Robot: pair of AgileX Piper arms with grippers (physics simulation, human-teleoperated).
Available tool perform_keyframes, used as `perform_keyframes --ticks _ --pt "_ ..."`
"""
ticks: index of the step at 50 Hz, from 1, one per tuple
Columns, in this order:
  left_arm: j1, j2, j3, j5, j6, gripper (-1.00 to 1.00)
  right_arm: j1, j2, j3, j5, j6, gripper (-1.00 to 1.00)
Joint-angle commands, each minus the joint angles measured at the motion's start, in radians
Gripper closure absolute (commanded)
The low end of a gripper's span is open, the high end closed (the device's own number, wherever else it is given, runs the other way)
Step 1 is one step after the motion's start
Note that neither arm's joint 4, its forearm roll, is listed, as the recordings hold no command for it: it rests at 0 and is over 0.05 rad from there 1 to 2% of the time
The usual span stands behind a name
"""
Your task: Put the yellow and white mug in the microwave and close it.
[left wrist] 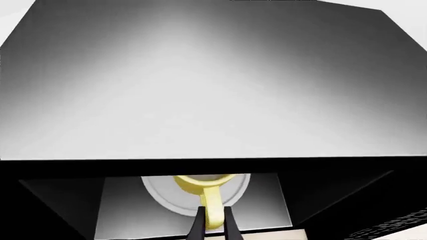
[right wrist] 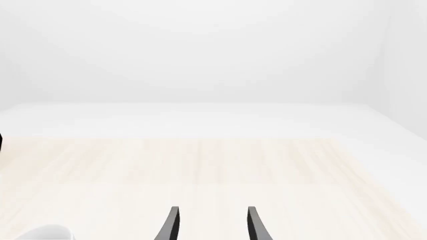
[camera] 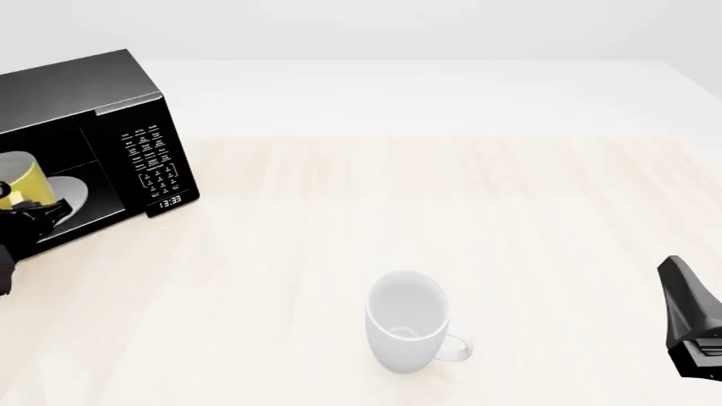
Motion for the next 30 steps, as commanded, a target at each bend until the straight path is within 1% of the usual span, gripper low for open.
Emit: perform_keyframes --ticks 1,9,10,21,30 --pt "0.005 0.04 -0.011 0.004 0.009 1.0 0.0 0.0 0.0 0.0 0.0 -1.0" --pt "0.015 0.051 -0.016 0.011 0.015 1.0 0.0 0.0 0.0 0.0 0.0 -1.0" --pt "0.014 0.054 -0.02 0.014 0.015 -1.0 0.0 0.0 0.0 0.0 0.0 -1.0" --pt "0.023 0.05 -0.015 0.012 0.022 -1.0 0.0 0.0 0.0 0.0 0.0 -1.0" --pt "0.005 0.022 0.006 0.007 0.018 -1.0 0.0 0.0 0.0 0.0 0.0 -1.0"
